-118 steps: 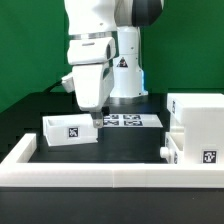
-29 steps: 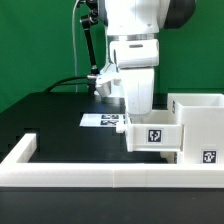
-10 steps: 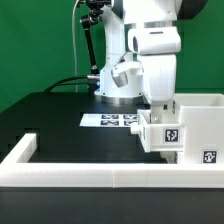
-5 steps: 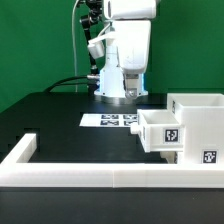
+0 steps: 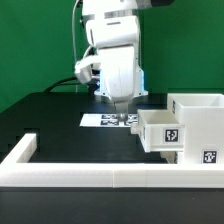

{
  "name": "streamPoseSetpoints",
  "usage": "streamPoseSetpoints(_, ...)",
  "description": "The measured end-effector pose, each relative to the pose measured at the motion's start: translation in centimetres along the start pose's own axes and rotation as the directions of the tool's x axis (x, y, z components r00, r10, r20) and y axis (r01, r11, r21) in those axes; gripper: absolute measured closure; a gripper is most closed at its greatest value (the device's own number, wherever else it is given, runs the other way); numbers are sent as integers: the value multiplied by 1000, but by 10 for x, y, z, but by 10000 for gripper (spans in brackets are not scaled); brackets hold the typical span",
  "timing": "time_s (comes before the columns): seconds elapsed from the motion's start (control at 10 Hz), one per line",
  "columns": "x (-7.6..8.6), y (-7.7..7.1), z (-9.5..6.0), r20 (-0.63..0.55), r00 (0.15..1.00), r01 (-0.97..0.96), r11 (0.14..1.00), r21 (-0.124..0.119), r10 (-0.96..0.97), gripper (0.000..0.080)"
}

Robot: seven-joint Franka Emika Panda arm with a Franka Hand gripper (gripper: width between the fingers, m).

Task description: Assemble drawer

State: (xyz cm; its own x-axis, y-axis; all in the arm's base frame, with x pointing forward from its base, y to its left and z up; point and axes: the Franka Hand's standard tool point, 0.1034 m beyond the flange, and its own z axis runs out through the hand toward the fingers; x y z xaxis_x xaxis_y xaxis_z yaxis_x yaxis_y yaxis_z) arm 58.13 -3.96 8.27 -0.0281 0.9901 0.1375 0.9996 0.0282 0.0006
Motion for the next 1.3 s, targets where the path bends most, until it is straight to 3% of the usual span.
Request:
streamPoseSetpoints(0.2,-5,15,11,-87,996,-13,1000,-8,13,151)
streamPoseSetpoints(0.4,-4,17,20,-132,991,-40,999,-7,39,151)
streamPoseSetpoints(0.7,33,6,30,-132,990,-53,999,-15,50,151)
streamPoseSetpoints(0.8,46,5,31,-130,991,-37,998,-47,30,151)
streamPoseSetpoints(1.3,51,8,33,-126,992,-39,998,-49,32,151)
